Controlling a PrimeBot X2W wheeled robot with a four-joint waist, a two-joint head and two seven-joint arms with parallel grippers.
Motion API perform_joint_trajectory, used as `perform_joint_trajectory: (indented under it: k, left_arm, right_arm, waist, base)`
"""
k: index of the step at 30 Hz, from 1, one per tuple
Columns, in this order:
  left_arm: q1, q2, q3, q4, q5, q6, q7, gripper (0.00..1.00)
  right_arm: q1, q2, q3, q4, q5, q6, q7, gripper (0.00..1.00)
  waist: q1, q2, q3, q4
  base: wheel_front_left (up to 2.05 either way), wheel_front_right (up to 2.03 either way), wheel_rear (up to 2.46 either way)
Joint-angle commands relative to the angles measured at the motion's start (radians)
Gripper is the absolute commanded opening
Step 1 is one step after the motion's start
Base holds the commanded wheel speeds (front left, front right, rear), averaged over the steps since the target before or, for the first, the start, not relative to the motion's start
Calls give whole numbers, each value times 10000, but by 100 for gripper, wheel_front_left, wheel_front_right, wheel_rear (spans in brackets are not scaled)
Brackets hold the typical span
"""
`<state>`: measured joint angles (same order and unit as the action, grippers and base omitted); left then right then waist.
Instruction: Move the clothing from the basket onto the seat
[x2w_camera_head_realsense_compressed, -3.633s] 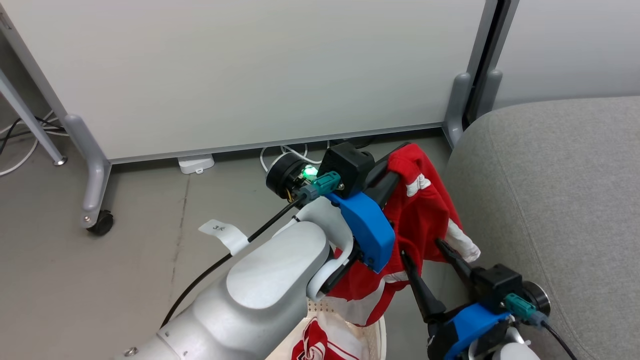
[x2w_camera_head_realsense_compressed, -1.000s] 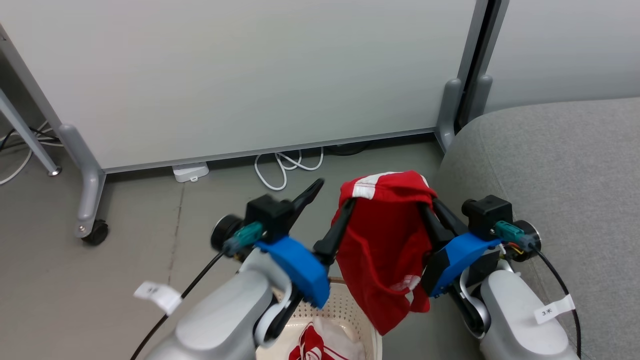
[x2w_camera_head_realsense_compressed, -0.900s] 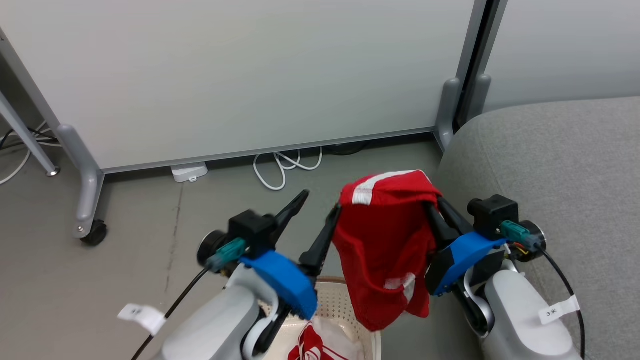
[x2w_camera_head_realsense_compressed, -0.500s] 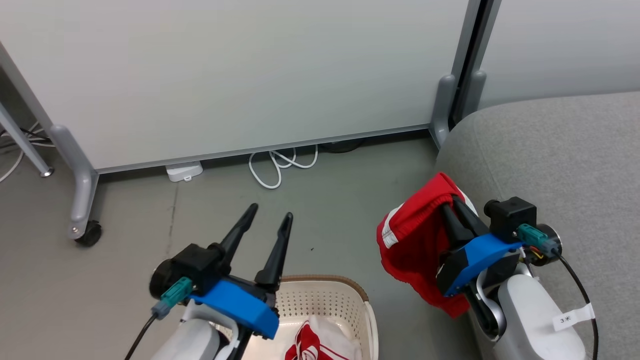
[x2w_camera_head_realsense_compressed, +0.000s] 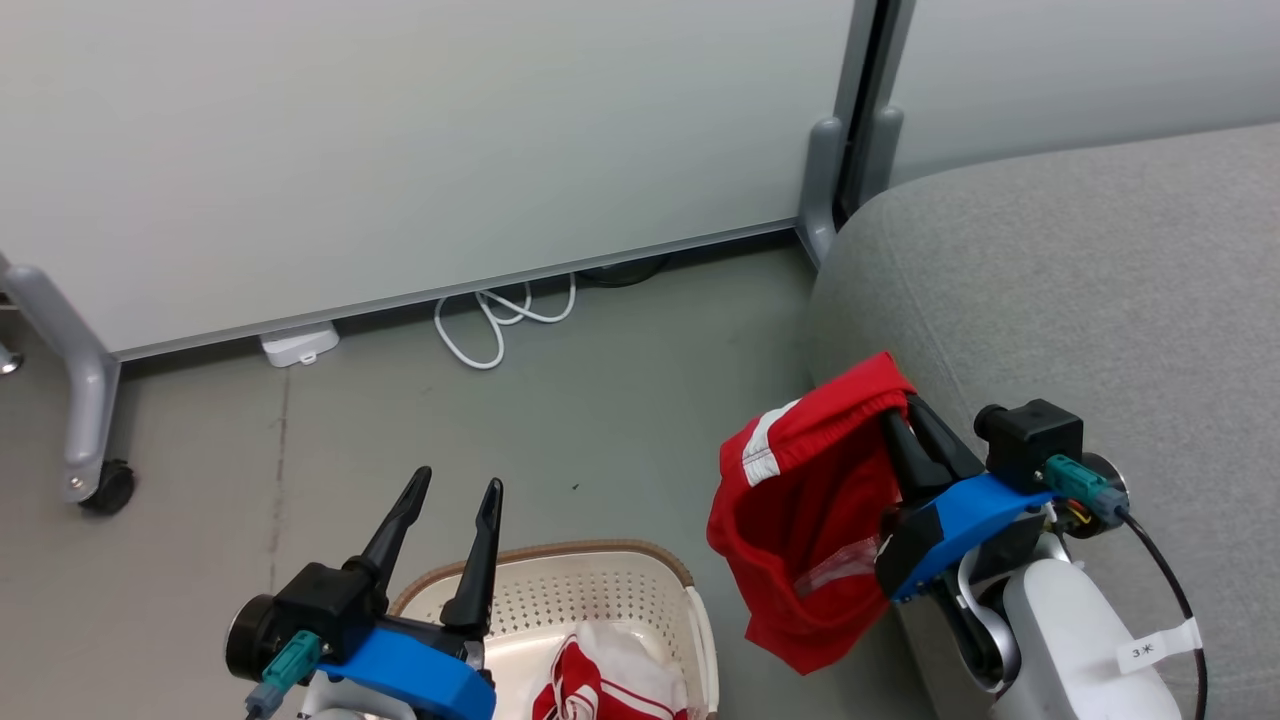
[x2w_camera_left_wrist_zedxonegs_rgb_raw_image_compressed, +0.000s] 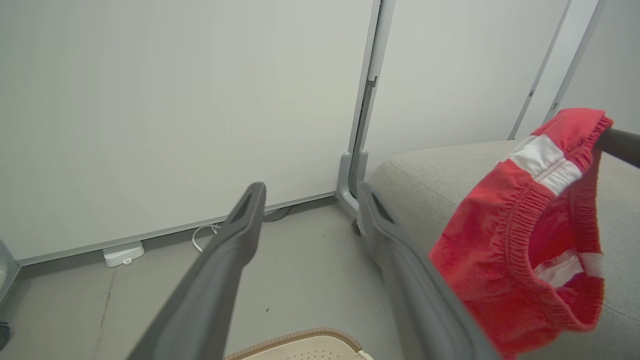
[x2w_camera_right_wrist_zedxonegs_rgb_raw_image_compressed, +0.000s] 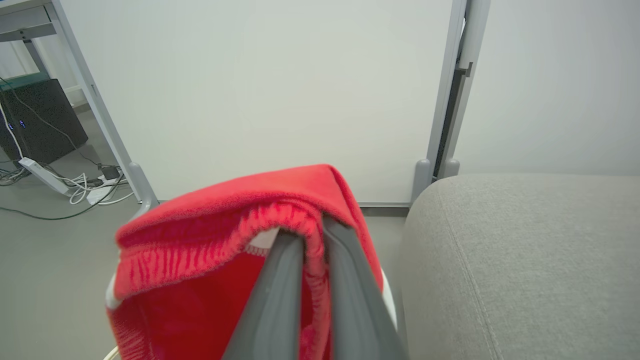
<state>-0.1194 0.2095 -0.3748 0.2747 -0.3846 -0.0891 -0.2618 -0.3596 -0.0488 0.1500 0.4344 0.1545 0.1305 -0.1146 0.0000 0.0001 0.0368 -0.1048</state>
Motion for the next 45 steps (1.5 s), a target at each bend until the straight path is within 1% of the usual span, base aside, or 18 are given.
perform_joint_trajectory:
  k: [1, 6, 10, 15, 19, 23, 26, 31, 35, 40, 45]
  left_arm:
    - [85, -69, 130, 42, 118, -84, -47, 100]
    - [-11, -232, 368, 202, 367, -259, -47, 100]
    - [-122, -297, 477, 337, 498, -342, -47, 100]
    - [-128, -308, 640, 344, 601, -379, -47, 100]
    - [-218, -318, 662, 261, 696, -414, -47, 100]
    - [-288, -280, 720, 207, 733, -421, -47, 100]
    - [-307, -227, 743, 179, 787, -405, -47, 100]
    - [-347, -179, 746, 125, 779, -411, -47, 100]
    - [-389, -159, 650, 98, 759, -411, -48, 100]
    - [-455, -112, 548, 79, 728, -412, -48, 100]
    - [-544, -47, 420, 53, 701, -413, -48, 100]
  right_arm:
    - [112, -27, -42, -105, 46, 5, 35, 0]
    - [72, -26, -46, -296, 89, 5, 94, 0]
    - [42, -29, 27, -407, 204, 5, 92, 0]
    - [99, -26, 232, -517, 399, 5, 66, 0]
    - [174, -24, 244, -581, 483, 5, -2, 0]
    - [285, -21, 217, -651, 592, 5, -51, 0]
    - [378, -23, 171, -712, 468, 5, -92, 0]
    - [506, -21, 132, -787, 489, 5, -98, 0]
    - [566, -21, 97, -820, 522, 5, -116, 0]
    - [389, -21, -95, -807, 590, 5, -174, 0]
    - [-251, -23, -381, -690, 526, 5, -135, 0]
  waist:
    - [0, -1, 84, -171]
    - [0, -1, 254, -667]
    - [0, -1, 399, -1239]
    - [0, -1, 595, -2069]
    - [0, -1, 744, -2602]
    - [0, -1, 826, -3028]
    - [0, -1, 868, -3290]
    - [0, -1, 934, -3582]
    - [0, -1, 971, -3676]
    - [0, -1, 1043, -3632]
    - [0, -1, 1221, -3459]
  base:
    - [0, 0, 0]
    - [0, 0, 0]
    - [0, 0, 0]
    - [0, 0, 0]
    - [0, 0, 0]
    - [0, 0, 0]
    - [0, 0, 0]
    - [0, 0, 0]
    - [0, 0, 0]
    - [0, 0, 0]
    - [0, 0, 0]
